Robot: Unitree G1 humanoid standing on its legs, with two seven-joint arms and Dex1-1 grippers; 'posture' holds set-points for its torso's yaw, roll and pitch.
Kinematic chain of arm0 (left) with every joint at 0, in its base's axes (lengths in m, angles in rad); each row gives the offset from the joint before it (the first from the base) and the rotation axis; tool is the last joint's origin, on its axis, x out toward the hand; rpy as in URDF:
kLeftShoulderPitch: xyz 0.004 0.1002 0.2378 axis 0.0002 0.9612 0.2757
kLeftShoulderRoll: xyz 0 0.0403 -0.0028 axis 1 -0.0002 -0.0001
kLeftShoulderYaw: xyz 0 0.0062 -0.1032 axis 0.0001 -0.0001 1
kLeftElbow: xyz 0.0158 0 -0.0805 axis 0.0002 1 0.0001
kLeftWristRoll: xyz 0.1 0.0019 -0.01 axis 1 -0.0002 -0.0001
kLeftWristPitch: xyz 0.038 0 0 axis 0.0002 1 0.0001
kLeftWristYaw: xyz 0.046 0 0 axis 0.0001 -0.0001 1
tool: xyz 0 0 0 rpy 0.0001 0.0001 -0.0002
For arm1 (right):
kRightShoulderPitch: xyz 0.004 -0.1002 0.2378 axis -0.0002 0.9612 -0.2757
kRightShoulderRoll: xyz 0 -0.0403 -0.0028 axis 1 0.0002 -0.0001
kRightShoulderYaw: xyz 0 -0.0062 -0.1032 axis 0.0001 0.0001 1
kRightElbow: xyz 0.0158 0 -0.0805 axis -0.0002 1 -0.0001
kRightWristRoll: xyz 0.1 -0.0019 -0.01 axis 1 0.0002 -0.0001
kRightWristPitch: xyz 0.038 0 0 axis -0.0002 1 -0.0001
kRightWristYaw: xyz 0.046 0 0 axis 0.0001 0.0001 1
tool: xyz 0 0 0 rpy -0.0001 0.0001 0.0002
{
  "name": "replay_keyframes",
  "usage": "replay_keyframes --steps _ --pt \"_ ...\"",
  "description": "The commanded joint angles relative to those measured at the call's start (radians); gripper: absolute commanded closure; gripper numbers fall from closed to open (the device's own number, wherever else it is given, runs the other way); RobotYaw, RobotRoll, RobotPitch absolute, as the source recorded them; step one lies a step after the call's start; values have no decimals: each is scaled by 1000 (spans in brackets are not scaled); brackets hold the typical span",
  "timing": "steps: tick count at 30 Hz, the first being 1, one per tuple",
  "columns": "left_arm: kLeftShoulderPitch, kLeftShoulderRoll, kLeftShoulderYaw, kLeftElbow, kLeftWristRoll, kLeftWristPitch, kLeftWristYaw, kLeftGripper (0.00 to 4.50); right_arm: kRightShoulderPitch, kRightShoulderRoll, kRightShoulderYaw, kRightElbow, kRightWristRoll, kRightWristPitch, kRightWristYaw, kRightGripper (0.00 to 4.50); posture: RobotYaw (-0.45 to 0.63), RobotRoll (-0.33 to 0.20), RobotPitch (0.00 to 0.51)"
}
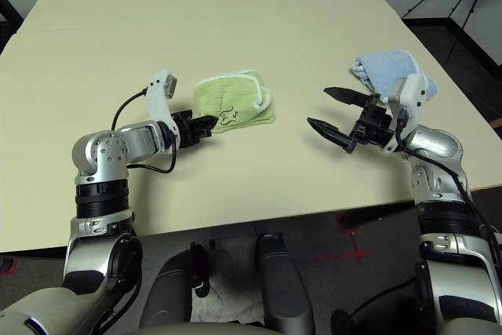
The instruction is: Fold the towel and set it aside.
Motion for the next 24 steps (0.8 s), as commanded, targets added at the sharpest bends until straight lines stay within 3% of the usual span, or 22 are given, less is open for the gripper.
replay_keyframes --steps 1,2,5,14,24 --pt "17 -12 25 -20 -14 29 21 4490 -5 0 7 20 -8 -16 13 0 -242 0 192" --pt "13 -19 35 -22 -20 37 23 4490 -6 1 8 23 -9 -19 14 0 -242 0 192" --pt "3 -42 53 -28 -32 57 34 3565 -1 1 12 27 -11 -29 19 0 -244 0 192" --pt "-10 -73 87 -22 -52 71 52 139 9 -10 8 29 -12 -39 28 0 -253 0 191" --pt "-69 -150 233 58 -84 97 126 32 7 -11 13 39 -20 -57 34 0 -257 0 189"
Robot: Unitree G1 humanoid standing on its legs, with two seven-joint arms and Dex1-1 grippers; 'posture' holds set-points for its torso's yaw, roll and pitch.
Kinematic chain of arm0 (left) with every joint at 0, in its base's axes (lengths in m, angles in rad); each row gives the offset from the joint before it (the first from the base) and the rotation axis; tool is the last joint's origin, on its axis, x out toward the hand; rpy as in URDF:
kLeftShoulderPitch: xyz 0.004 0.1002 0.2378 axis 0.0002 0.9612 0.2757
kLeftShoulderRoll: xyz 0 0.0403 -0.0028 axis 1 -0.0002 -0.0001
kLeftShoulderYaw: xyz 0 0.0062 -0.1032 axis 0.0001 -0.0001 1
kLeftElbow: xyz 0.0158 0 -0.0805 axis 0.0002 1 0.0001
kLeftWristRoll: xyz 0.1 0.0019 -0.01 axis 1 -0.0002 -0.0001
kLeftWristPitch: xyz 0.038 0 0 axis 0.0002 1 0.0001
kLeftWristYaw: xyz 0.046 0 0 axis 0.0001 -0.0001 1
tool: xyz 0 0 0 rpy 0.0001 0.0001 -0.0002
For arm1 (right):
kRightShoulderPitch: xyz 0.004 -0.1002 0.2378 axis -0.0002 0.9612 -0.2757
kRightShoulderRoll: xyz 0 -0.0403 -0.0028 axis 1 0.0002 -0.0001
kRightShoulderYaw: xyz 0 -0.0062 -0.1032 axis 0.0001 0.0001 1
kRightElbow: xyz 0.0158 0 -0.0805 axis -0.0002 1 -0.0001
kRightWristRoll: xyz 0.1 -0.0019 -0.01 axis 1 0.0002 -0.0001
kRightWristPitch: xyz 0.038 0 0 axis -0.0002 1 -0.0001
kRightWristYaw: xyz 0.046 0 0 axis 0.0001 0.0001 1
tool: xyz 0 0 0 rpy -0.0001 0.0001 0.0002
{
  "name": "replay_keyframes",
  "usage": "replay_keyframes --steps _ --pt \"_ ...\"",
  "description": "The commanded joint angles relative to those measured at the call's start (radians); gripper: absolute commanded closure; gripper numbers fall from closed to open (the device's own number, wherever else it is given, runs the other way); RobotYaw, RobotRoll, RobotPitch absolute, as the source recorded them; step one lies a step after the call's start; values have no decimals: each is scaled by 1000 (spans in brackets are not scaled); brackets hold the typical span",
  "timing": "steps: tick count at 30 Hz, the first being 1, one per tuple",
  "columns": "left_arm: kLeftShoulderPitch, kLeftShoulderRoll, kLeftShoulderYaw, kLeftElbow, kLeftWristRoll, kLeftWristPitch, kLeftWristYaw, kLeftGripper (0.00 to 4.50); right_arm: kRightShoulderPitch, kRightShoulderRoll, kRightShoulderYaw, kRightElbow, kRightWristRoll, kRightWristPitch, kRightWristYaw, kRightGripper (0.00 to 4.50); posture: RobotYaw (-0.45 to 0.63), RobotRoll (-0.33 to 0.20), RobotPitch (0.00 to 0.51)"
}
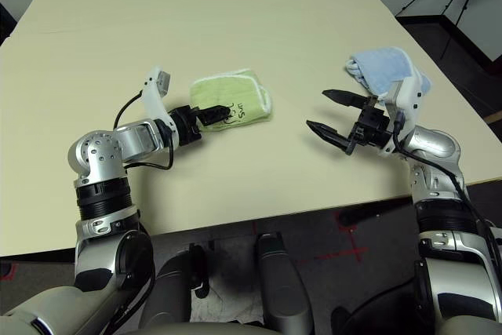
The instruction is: Fold the towel and set it aside.
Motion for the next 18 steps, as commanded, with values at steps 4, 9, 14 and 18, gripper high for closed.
replay_keyframes --steps 4,9,14,18 --pt "-16 -31 67 68 -13 25 62 414 11 -11 3 14 -13 -22 12 0 -258 0 192" --pt "-16 -29 71 73 -24 23 74 2155 15 -11 5 13 -15 -24 11 0 -257 0 195" --pt "-10 -28 69 65 -27 21 77 4089 16 -10 7 11 -17 -21 11 0 -254 0 197" --pt "-8 -33 68 56 -30 18 80 4487 14 -8 9 12 -17 -20 10 0 -250 0 198"
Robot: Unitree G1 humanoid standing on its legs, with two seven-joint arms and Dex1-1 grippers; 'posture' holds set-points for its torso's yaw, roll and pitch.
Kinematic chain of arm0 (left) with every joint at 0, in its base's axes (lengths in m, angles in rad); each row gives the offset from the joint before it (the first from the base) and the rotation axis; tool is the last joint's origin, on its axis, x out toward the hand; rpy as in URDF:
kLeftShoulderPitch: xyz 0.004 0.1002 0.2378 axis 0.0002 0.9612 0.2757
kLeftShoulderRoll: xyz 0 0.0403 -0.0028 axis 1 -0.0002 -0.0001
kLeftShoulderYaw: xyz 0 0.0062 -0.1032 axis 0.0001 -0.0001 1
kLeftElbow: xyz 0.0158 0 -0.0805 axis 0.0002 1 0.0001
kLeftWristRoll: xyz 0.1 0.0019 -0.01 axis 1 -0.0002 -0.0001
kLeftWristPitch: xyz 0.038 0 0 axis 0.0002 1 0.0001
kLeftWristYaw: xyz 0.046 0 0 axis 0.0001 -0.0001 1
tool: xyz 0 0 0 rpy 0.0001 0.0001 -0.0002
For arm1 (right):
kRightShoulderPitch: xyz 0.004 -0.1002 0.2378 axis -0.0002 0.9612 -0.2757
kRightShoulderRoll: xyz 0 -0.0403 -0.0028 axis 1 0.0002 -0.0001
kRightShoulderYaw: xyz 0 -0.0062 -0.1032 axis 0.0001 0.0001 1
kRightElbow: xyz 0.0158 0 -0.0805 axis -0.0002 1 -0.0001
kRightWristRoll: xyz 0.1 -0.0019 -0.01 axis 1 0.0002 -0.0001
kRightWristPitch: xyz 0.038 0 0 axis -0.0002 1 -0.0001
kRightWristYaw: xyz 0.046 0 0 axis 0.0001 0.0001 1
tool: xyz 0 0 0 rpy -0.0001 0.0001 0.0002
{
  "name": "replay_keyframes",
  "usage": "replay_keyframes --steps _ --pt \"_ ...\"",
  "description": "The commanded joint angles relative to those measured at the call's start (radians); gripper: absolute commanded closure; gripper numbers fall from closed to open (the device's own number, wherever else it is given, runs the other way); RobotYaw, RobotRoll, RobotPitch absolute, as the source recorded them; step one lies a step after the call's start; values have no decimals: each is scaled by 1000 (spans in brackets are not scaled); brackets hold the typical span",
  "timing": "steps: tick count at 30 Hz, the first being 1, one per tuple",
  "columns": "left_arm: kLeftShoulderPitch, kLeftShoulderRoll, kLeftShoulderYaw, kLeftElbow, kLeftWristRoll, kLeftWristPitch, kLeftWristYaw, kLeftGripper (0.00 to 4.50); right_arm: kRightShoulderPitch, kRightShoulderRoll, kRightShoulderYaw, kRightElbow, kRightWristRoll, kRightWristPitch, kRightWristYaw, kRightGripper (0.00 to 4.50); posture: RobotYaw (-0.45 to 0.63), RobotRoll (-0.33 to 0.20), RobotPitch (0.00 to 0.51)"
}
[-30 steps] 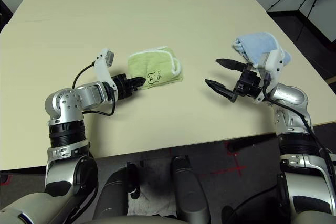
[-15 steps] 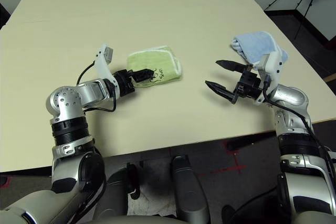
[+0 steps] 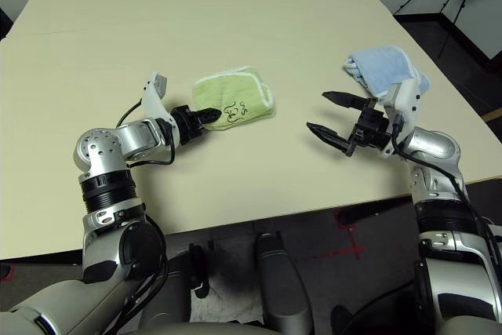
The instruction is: Fold the towel and set it aside.
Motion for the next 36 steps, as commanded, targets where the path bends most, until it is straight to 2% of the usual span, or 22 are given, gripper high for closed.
replay_keyframes --steps 1,6,18,23,31,36 --pt "15 -13 -6 -14 -12 7 10 4487 11 -8 6 2 -9 -4 7 0 -250 0 198" --pt "4 -6 3 -29 -23 -4 7 4487 6 -7 7 9 -13 -5 8 0 -242 0 197" --pt "-5 43 30 -60 -16 -204 64 4487 -13 1 12 32 -23 -9 16 0 -216 0 196" --pt "2 50 40 -49 23 -334 153 4487 -22 4 13 41 -25 -11 20 0 -212 0 195" --pt "7 105 59 9 94 -572 278 4487 -27 0 14 46 -27 -10 24 0 -212 0 197" --pt "22 134 63 29 123 -667 342 4487 -26 -3 13 44 -26 -8 26 0 -212 0 197"
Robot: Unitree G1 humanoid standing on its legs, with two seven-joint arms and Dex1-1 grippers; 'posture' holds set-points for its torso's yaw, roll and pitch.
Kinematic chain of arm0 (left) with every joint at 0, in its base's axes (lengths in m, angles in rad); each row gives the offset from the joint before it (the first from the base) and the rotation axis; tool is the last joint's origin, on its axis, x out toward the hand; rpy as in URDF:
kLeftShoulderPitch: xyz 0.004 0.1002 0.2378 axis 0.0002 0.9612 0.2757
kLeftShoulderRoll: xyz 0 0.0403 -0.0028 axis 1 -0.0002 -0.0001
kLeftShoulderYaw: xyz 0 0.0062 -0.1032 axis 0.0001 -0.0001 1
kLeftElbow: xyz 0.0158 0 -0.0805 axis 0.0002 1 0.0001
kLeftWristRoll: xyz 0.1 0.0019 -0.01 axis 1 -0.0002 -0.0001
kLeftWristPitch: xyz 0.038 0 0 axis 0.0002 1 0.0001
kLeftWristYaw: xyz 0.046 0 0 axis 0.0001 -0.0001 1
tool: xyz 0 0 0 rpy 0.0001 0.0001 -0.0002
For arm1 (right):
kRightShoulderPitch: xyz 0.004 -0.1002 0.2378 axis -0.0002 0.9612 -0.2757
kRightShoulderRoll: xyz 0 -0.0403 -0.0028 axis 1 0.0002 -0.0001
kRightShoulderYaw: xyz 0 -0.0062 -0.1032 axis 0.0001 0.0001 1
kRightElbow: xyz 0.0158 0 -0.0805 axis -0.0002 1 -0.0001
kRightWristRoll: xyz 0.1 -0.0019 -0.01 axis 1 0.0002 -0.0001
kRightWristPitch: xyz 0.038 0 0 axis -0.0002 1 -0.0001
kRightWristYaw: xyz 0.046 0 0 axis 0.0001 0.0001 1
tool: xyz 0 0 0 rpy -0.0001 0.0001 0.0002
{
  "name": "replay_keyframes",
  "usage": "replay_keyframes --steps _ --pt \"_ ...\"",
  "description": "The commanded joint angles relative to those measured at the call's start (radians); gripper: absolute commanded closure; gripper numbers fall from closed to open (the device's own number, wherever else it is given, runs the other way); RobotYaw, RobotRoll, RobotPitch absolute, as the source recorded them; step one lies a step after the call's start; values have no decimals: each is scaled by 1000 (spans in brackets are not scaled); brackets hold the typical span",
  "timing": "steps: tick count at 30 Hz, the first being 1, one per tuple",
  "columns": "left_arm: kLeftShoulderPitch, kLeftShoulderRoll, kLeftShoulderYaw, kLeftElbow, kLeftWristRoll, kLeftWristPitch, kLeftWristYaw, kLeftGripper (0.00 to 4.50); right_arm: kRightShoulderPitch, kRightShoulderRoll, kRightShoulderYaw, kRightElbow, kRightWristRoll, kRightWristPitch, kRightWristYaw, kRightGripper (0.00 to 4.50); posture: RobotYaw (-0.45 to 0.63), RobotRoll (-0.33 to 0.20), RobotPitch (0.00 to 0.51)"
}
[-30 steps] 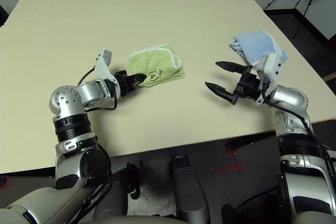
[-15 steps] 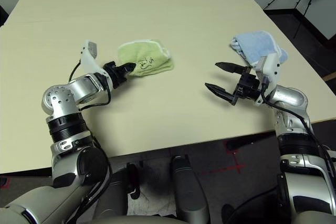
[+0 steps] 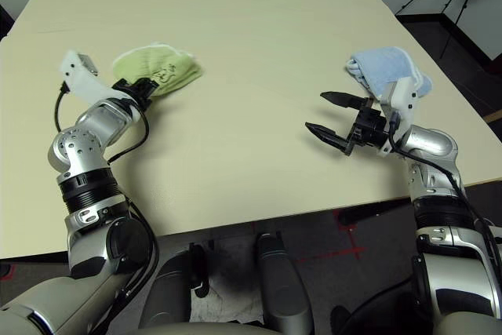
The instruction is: Fold the towel and set it aside.
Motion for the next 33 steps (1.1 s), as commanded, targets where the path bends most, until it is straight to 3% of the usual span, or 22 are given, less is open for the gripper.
replay_keyframes --steps 1,14,33 --pt "24 18 11 20 34 -73 57 4487 4 -8 9 4 -7 -5 11 0 -212 0 197" --pt "58 72 25 12 118 -209 234 4487 -3 -4 12 12 -9 -4 21 0 -199 0 190" --pt "48 15 59 25 92 -278 407 4487 0 -7 11 19 -10 -6 33 0 -204 0 192"
